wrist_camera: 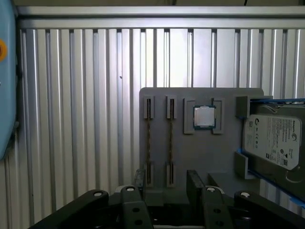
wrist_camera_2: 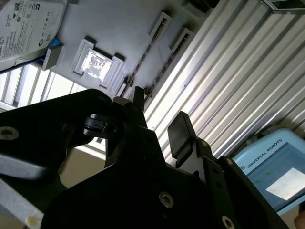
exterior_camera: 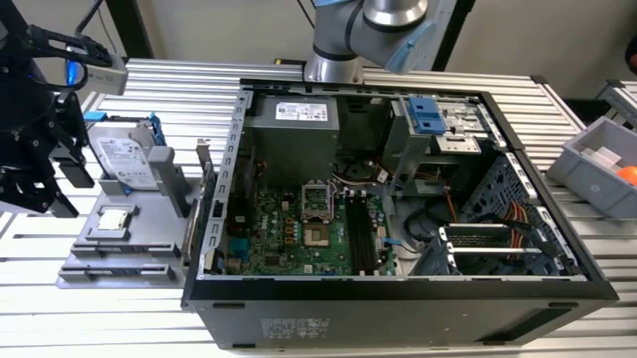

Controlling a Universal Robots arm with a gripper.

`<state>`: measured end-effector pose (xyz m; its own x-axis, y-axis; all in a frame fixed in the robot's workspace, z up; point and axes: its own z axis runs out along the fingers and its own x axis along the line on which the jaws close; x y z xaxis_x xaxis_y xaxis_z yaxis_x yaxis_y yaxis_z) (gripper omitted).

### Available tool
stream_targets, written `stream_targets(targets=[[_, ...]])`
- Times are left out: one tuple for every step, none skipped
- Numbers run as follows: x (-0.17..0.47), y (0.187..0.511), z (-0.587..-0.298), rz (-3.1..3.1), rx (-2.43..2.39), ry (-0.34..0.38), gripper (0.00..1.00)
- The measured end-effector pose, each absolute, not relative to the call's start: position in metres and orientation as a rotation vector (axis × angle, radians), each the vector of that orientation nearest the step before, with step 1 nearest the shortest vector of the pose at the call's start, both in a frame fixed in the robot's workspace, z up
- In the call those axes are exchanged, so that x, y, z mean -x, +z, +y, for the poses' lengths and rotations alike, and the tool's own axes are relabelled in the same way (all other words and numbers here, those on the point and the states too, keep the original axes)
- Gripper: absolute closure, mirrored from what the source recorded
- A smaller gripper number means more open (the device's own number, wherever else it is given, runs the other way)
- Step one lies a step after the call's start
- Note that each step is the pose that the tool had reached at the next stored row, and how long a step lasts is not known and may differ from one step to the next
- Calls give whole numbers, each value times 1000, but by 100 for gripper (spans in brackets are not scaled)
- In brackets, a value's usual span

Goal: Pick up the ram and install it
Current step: 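Pick up the ram and move it above insertion slot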

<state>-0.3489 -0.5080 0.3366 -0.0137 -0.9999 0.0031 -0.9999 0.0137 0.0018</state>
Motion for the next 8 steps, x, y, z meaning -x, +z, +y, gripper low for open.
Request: stream_targets(targets=[[349, 336, -508, -2234, -2204, 1, 0], [349, 336, -508, -2234, -2204, 1, 0], [349, 335, -508, -2234, -2204, 1, 0], [349, 335, -508, -2234, -2204, 1, 0], [349, 334, -508, -2234, -2204, 1, 0], [349, 334, -508, -2234, -2204, 1, 0], [349, 333, -508, -2234, -2204, 1, 0], [349, 333, -508, -2234, -2204, 1, 0]])
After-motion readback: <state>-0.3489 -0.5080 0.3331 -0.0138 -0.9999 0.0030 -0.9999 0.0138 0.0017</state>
